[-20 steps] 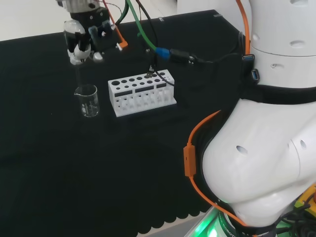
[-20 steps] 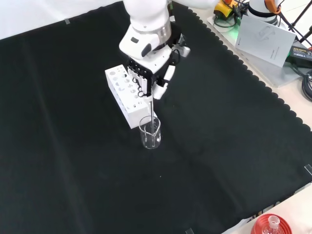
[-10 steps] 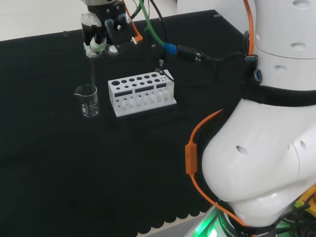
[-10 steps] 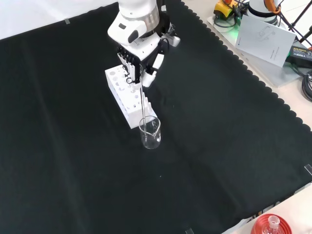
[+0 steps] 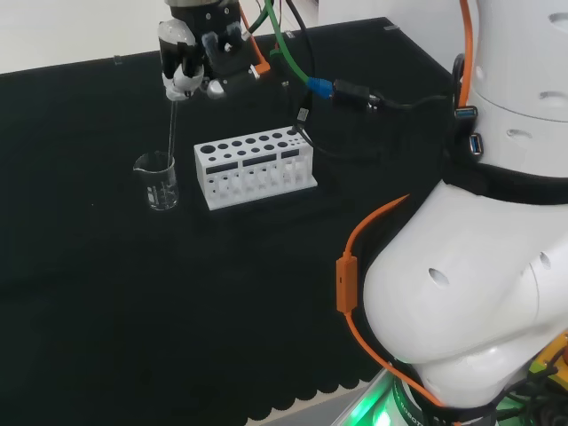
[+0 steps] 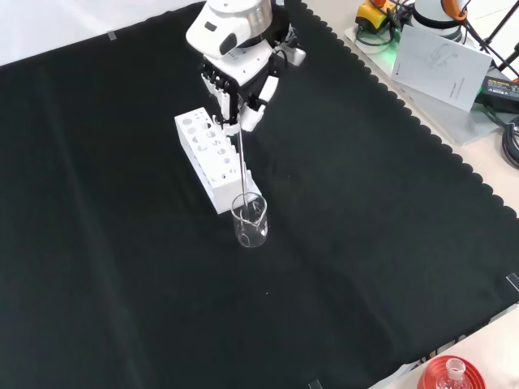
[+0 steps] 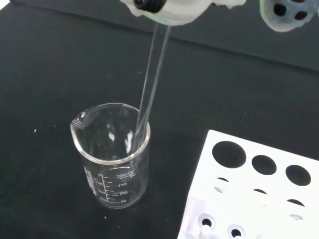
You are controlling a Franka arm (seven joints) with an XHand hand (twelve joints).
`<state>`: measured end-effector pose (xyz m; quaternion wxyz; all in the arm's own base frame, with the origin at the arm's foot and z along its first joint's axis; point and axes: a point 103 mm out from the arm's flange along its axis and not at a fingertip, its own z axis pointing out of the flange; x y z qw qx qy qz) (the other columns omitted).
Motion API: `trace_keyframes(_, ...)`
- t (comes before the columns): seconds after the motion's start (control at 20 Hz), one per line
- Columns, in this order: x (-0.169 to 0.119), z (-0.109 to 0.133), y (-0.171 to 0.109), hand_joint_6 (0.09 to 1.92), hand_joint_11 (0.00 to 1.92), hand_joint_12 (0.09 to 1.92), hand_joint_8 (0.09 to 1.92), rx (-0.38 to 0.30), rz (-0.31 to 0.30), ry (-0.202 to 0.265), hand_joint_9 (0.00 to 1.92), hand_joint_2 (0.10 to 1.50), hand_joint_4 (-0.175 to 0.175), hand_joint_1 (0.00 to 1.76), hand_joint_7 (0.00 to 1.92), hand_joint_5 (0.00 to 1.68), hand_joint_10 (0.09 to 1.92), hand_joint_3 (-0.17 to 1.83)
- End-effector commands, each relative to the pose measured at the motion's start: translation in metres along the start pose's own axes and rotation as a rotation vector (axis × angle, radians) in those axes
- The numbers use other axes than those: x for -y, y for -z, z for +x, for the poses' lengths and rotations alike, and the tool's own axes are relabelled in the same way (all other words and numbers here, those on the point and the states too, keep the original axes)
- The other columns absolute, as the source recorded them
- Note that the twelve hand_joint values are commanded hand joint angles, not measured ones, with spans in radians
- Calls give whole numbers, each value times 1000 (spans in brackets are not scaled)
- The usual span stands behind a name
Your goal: Stir in the beaker to the left of the white test tube rack with the glass rod.
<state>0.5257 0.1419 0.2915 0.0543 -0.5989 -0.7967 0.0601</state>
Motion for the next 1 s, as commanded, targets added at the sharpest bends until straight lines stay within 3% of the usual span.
trace_keyframes(0.05,8,21,9,91,1653,418,87,7,-10,14,1714,1019,-175,1332,1640,1426,264,-175)
trace_keyframes(0.4,6,35,13,93,1653,419,87,12,-20,31,1714,1019,-175,1331,1641,1425,263,-175)
trace_keyframes(1.0,5,38,13,98,1653,419,87,13,-22,36,1714,1020,-175,1331,1641,1422,262,-175)
